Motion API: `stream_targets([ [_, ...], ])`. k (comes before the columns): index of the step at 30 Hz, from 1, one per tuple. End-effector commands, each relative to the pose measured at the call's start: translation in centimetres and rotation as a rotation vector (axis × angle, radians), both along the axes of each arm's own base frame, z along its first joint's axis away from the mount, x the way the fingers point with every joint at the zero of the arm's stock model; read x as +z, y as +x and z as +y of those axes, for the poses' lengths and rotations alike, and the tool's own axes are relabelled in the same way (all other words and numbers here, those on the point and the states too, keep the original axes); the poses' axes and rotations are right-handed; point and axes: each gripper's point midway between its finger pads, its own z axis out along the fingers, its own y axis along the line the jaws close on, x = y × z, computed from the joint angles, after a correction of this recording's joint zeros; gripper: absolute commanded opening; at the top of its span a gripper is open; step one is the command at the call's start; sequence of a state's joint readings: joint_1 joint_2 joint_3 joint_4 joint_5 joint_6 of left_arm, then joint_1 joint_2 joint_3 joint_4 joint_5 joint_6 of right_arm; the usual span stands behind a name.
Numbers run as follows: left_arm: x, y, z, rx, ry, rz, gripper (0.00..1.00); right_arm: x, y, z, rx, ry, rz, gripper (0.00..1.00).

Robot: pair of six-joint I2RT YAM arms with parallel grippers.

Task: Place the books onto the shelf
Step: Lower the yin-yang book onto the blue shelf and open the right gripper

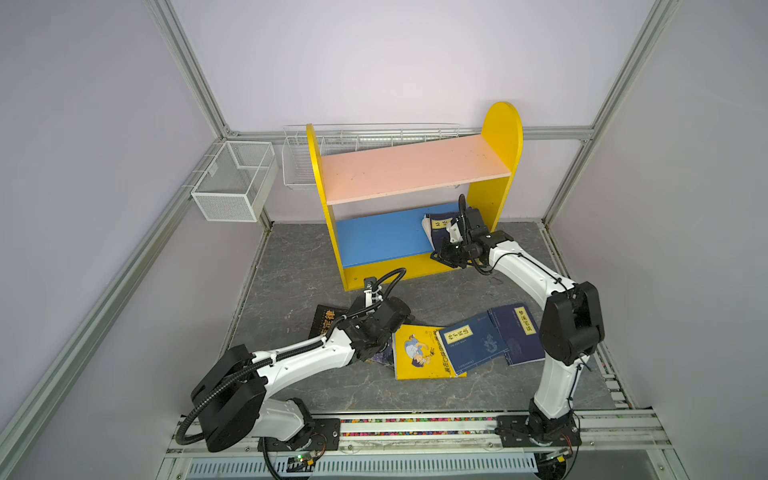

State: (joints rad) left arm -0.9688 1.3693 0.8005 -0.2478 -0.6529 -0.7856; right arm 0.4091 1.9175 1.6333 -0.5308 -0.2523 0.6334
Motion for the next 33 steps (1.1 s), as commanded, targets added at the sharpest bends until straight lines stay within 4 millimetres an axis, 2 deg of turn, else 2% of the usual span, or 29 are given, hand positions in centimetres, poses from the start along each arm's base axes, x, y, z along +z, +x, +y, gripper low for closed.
stream_targets([
  [1,0.2,0.3,0.4,0.032,0.008,-0.004,0.38,-0.2,1.3,0.2,-0.019,0.014,-0.001,0.27],
  [9,0.0,0.2,0.5,0.033,0.013,0.003,0.38,1.6,4.2,-1.7,-0.142,0.035,-0.073,0.27],
  [17,-0.1,0.1,0.5,0.029,0.012,0.008,0.38,2.8,5.3,-4.1,-0.253,0.052,-0.112,0.27],
  [25,0.0,0.1,0.3,0.022,0.001,0.008,0.38,5.3,3.9,-5.5,-0.280,0.102,-0.163,0.30],
  [27,0.1,0.1,0.2,0.020,-0.001,0.008,0.38,6.0,3.0,-6.5,-0.297,0.112,-0.175,0.34],
  [31,0.0,0.1,0.1,0.017,-0.005,0.010,0.38,7.0,1.9,-8.5,-0.325,0.167,-0.195,0.50],
  [33,-0.1,0.1,0.0,0.014,-0.003,0.013,0.38,7.2,1.7,-8.9,-0.310,0.181,-0.196,0.52],
])
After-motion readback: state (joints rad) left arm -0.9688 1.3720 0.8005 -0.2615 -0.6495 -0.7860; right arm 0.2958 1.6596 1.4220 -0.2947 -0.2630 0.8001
